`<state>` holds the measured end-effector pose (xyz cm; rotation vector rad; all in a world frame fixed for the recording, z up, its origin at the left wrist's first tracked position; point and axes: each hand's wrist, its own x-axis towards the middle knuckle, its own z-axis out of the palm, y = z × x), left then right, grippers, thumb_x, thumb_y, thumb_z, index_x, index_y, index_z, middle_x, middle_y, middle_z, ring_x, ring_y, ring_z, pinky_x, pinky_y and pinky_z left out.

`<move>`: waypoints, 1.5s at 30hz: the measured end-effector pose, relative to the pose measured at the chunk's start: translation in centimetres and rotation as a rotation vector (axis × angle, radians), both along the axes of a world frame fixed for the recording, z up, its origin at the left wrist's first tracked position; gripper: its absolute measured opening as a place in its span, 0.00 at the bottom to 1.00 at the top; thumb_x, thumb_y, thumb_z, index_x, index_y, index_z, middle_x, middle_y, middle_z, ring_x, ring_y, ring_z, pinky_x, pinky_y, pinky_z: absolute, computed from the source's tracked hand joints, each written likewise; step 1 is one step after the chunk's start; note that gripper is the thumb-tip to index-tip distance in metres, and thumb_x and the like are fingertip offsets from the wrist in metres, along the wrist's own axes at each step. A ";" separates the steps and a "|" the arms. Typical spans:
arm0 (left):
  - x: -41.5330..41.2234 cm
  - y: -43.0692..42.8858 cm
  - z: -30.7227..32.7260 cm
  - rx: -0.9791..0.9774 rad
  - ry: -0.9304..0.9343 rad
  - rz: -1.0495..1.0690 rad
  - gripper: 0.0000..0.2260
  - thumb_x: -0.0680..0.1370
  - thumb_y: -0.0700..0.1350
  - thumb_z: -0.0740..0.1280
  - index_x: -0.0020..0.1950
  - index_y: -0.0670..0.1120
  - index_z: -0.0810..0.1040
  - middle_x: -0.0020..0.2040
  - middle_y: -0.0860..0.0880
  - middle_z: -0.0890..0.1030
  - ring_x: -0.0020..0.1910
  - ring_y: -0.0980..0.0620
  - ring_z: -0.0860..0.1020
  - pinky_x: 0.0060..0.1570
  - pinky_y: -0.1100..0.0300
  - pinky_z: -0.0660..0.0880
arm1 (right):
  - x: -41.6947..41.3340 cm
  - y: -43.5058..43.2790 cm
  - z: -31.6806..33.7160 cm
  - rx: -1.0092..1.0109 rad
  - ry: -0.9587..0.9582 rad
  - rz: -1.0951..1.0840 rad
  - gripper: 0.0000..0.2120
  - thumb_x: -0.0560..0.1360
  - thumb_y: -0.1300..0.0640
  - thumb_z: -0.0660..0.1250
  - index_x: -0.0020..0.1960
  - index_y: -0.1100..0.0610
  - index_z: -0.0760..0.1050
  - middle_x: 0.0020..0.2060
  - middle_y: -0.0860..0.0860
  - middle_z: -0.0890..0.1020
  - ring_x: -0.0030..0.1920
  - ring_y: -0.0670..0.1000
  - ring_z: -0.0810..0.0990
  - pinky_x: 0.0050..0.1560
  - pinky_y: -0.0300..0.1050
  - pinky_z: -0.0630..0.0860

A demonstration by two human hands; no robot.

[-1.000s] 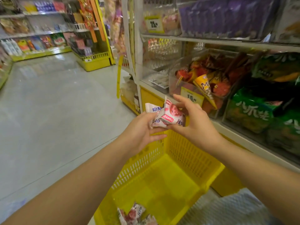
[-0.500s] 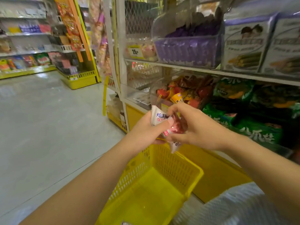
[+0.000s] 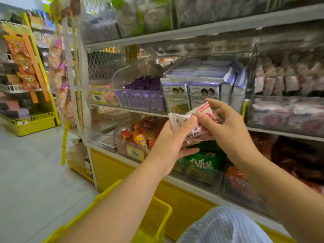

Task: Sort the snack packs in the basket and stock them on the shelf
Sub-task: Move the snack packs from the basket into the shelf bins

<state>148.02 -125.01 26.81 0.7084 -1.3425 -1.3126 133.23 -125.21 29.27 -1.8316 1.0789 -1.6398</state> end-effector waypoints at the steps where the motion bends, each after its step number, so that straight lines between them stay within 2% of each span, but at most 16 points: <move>1: -1.1 0.1 0.5 -0.013 0.016 0.014 0.20 0.73 0.56 0.71 0.62 0.51 0.74 0.56 0.46 0.83 0.53 0.48 0.83 0.46 0.53 0.81 | -0.6 0.4 0.2 0.010 -0.045 0.002 0.18 0.71 0.44 0.71 0.59 0.46 0.74 0.45 0.46 0.82 0.45 0.46 0.84 0.45 0.48 0.82; 6: -6.2 0.5 3.0 -0.089 0.057 0.035 0.24 0.73 0.52 0.73 0.64 0.46 0.69 0.58 0.42 0.81 0.54 0.47 0.82 0.53 0.44 0.79 | -3.3 2.0 1.1 0.000 -0.220 -0.091 0.07 0.77 0.49 0.65 0.50 0.52 0.72 0.43 0.48 0.81 0.41 0.38 0.81 0.38 0.32 0.75; 10: -9.8 0.8 4.9 -0.159 0.031 -0.023 0.27 0.68 0.55 0.73 0.63 0.49 0.69 0.58 0.45 0.81 0.54 0.49 0.82 0.51 0.47 0.81 | -6.2 2.7 1.8 0.011 -0.227 -0.219 0.09 0.78 0.43 0.59 0.52 0.48 0.68 0.53 0.53 0.78 0.52 0.48 0.80 0.53 0.46 0.77; 12: -11.0 0.7 5.7 -0.197 -0.017 -0.050 0.28 0.67 0.57 0.72 0.63 0.49 0.70 0.57 0.45 0.81 0.53 0.49 0.83 0.51 0.48 0.81 | -7.9 3.3 2.5 0.045 -0.272 -0.084 0.10 0.78 0.43 0.59 0.57 0.42 0.65 0.56 0.51 0.78 0.52 0.45 0.81 0.53 0.42 0.78; 15: -12.3 0.6 6.8 -0.245 -0.123 -0.113 0.30 0.67 0.62 0.70 0.65 0.52 0.71 0.57 0.48 0.82 0.55 0.49 0.82 0.57 0.46 0.78 | -11.7 4.5 3.9 0.116 -0.300 0.201 0.21 0.72 0.47 0.68 0.62 0.36 0.68 0.57 0.51 0.81 0.56 0.50 0.82 0.56 0.50 0.79; 18: -13.7 0.7 7.9 -0.308 -0.235 -0.219 0.31 0.68 0.68 0.66 0.67 0.57 0.69 0.59 0.52 0.82 0.58 0.52 0.80 0.61 0.47 0.75 | -15.0 6.3 5.8 0.106 -0.145 0.211 0.20 0.67 0.51 0.75 0.57 0.41 0.77 0.52 0.54 0.83 0.52 0.53 0.83 0.49 0.45 0.80; 21: -15.7 0.8 9.1 -0.391 -0.385 -0.217 0.32 0.68 0.73 0.60 0.69 0.61 0.66 0.60 0.61 0.78 0.58 0.61 0.77 0.61 0.57 0.72 | -17.8 7.9 8.6 0.074 0.040 -0.011 0.12 0.63 0.50 0.77 0.45 0.43 0.80 0.45 0.54 0.85 0.46 0.53 0.85 0.46 0.48 0.80; 24: -17.4 -0.4 9.7 -0.530 -0.603 -0.018 0.32 0.74 0.68 0.58 0.76 0.57 0.59 0.67 0.57 0.67 0.64 0.59 0.69 0.62 0.64 0.67 | -20.9 9.0 12.3 -0.012 0.316 -0.396 0.10 0.65 0.49 0.75 0.44 0.47 0.78 0.38 0.52 0.84 0.40 0.48 0.84 0.43 0.47 0.80; 26: -17.7 -1.3 9.5 -0.709 -0.809 0.195 0.28 0.78 0.63 0.59 0.76 0.57 0.58 0.72 0.56 0.62 0.71 0.56 0.62 0.68 0.58 0.62 | -22.7 9.1 14.8 -0.079 0.662 -0.780 0.10 0.67 0.48 0.72 0.44 0.50 0.76 0.35 0.50 0.80 0.37 0.48 0.79 0.37 0.46 0.75; 29: -17.7 -2.5 8.4 -0.863 -1.010 0.323 0.22 0.79 0.59 0.59 0.73 0.59 0.61 0.71 0.56 0.65 0.72 0.55 0.61 0.71 0.52 0.58 | -24.2 7.9 16.9 -0.017 1.033 -1.105 0.12 0.67 0.45 0.67 0.39 0.53 0.71 0.37 0.50 0.74 0.37 0.51 0.73 0.33 0.46 0.68; 31: -17.7 -2.9 7.5 -0.910 -1.054 0.337 0.21 0.79 0.59 0.59 0.71 0.60 0.62 0.68 0.58 0.66 0.69 0.56 0.62 0.70 0.54 0.57 | -24.5 6.4 17.1 0.065 1.173 -1.203 0.13 0.69 0.44 0.65 0.42 0.53 0.72 0.39 0.50 0.75 0.39 0.54 0.76 0.35 0.45 0.70; 33: -17.6 -3.1 6.9 -0.963 -1.047 0.339 0.20 0.78 0.59 0.59 0.70 0.61 0.63 0.65 0.59 0.66 0.67 0.56 0.63 0.70 0.55 0.56 | -24.6 4.5 16.3 0.108 1.224 -1.240 0.16 0.70 0.43 0.65 0.50 0.53 0.73 0.40 0.49 0.75 0.42 0.54 0.77 0.39 0.47 0.74; 36: -17.5 -3.5 6.6 -0.977 -1.015 0.332 0.20 0.78 0.59 0.59 0.70 0.61 0.63 0.65 0.60 0.66 0.67 0.56 0.63 0.70 0.55 0.57 | -25.1 2.3 14.1 -0.042 1.223 -1.269 0.17 0.75 0.43 0.61 0.59 0.52 0.70 0.47 0.51 0.76 0.46 0.55 0.78 0.47 0.49 0.72; 39: -17.3 -3.8 6.5 -0.991 -0.999 0.326 0.20 0.78 0.59 0.60 0.70 0.61 0.63 0.65 0.61 0.66 0.66 0.57 0.63 0.69 0.56 0.58 | -26.2 1.9 12.4 -0.096 1.348 -1.214 0.21 0.79 0.43 0.46 0.64 0.48 0.70 0.56 0.51 0.77 0.51 0.52 0.77 0.56 0.51 0.70; 42: -17.1 -4.1 6.3 -1.000 -0.988 0.319 0.21 0.78 0.59 0.60 0.70 0.62 0.63 0.66 0.61 0.66 0.67 0.57 0.62 0.69 0.56 0.58 | -27.6 3.0 11.8 0.056 1.468 -1.038 0.28 0.77 0.41 0.39 0.71 0.43 0.65 0.59 0.50 0.75 0.58 0.49 0.76 0.72 0.58 0.54; 45: -17.1 -4.3 6.1 -1.028 -0.984 0.332 0.21 0.78 0.59 0.60 0.70 0.61 0.62 0.66 0.61 0.66 0.67 0.57 0.63 0.69 0.58 0.57 | -28.9 4.0 11.7 0.121 1.586 -0.960 0.28 0.78 0.39 0.47 0.76 0.43 0.55 0.66 0.48 0.69 0.65 0.47 0.72 0.75 0.58 0.44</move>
